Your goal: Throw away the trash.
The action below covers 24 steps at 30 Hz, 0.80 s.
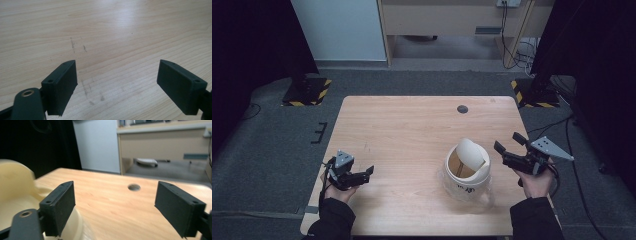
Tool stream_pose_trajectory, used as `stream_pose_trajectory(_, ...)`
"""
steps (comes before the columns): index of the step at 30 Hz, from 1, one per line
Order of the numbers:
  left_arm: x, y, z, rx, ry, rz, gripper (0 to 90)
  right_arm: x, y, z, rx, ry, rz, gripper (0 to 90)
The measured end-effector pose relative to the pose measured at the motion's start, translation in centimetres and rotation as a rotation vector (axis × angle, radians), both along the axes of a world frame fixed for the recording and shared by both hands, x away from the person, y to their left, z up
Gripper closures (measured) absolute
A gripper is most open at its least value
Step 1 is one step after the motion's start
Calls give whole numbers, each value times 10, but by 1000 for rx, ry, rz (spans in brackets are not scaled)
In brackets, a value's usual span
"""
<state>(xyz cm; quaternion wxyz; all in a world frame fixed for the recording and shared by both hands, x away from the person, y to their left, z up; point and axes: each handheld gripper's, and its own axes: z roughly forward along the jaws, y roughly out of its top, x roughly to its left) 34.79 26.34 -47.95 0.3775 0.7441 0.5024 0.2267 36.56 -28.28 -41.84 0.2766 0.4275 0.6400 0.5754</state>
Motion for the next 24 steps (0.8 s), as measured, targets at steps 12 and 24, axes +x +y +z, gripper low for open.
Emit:
stream_pose_trajectory(12,9,4,-16,65,94,-16,116,15,-20,-52,-101,190,-31,98)
stream_pose_trajectory(24,14,8,-32,149,187,-21,96,25,-37,-84,-157,338,-65,55)
